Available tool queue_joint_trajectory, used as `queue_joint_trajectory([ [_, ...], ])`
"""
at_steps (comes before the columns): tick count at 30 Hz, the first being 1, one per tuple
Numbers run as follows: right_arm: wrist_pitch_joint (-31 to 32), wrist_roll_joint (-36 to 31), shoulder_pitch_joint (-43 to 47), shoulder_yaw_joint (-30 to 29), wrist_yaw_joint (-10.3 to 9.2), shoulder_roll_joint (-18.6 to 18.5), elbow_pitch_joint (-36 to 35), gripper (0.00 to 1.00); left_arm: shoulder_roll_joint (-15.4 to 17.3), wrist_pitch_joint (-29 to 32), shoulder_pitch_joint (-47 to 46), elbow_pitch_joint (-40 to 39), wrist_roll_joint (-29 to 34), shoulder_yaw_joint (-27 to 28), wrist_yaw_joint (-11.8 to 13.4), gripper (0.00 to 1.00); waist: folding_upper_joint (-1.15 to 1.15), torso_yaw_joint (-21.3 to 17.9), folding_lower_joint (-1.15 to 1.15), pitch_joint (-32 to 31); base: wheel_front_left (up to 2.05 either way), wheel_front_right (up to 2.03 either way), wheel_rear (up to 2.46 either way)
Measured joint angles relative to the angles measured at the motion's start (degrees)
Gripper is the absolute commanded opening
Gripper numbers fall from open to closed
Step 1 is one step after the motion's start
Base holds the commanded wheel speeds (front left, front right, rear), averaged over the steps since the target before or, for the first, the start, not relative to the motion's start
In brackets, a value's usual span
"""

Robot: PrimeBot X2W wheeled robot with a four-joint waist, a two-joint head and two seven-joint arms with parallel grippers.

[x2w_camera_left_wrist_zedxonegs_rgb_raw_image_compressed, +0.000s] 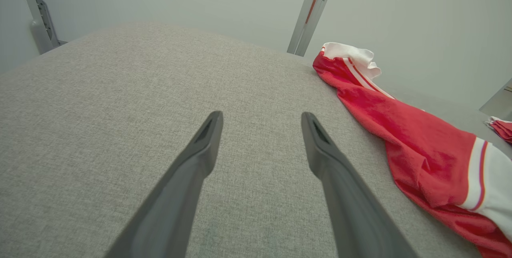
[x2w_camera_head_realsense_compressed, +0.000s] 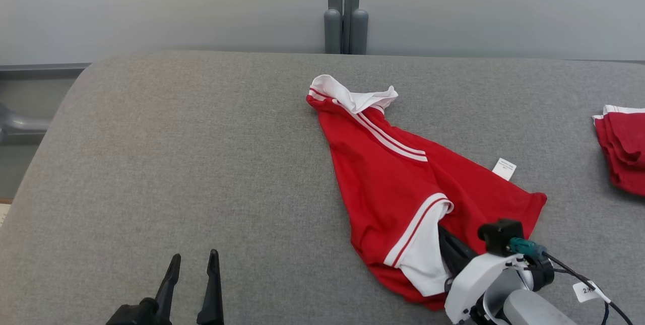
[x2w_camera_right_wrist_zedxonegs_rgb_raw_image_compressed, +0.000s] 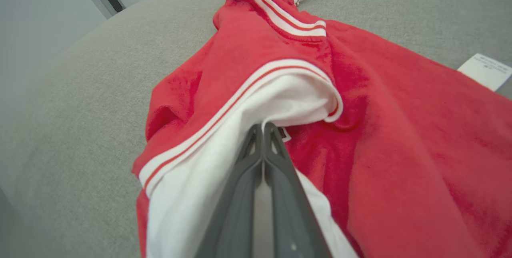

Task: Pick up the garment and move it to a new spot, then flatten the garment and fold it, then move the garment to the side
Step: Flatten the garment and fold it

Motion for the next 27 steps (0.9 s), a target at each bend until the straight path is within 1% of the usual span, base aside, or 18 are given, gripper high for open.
queue_joint_trajectory([
  [4, -0.2, 1.9, -0.8, 1.3, 0.0, 0.0, -4.3, 0.0, 0.0, 0.0, 0.0, 0.1, 0.0, 0.0, 0.1, 1.0, 0.0, 0.0, 0.0, -0.3, 0.0, 0.0, 0.0],
  [7, 0.5, 4.1, -2.3, 2.6, 0.0, 0.1, -9.4, 0.0, 0.0, 0.0, 0.0, 0.1, 0.0, 0.0, 0.2, 1.0, 0.0, 0.0, 0.0, -0.7, 0.0, 0.0, 0.0],
  [11, 3.3, 6.8, -5.4, 3.9, 0.0, 0.2, -16.5, 0.0, 0.0, 0.0, 0.0, 0.1, -0.4, -0.2, 0.3, 1.0, 0.0, 0.1, 0.0, -1.0, 0.0, 0.0, 0.0],
  [15, 6.0, 9.2, -10.4, 3.5, 0.0, 1.5, -21.6, 0.0, 0.0, 0.0, 0.0, 0.1, -0.9, -0.6, 0.7, 1.0, 0.0, 0.5, 0.0, -1.3, 0.0, 0.0, 0.0],
  [21, 10.1, 9.9, -19.2, 1.9, -0.02, 5.1, -21.9, 0.0, 0.0, 0.0, -0.4, -0.1, -2.1, -2.0, 1.3, 1.0, 0.0, 1.9, 0.0, -1.8, 0.0, 0.0, 0.0],
  [24, 11.3, 9.5, -23.2, 0.9, -0.02, 6.5, -19.9, 0.0, 0.0, 0.0, -0.8, 0.1, -2.5, -3.1, 1.7, 1.0, 0.0, 3.1, 0.0, -2.2, 0.0, 0.0, 0.0],
  [27, 11.6, 8.3, -26.8, -1.8, -0.03, 7.8, -16.5, 0.0, 0.0, 0.0, -0.8, 0.2, -3.2, -4.5, 2.0, 1.0, 0.0, 4.7, 0.0, -2.7, 0.0, 0.0, 0.0],
])
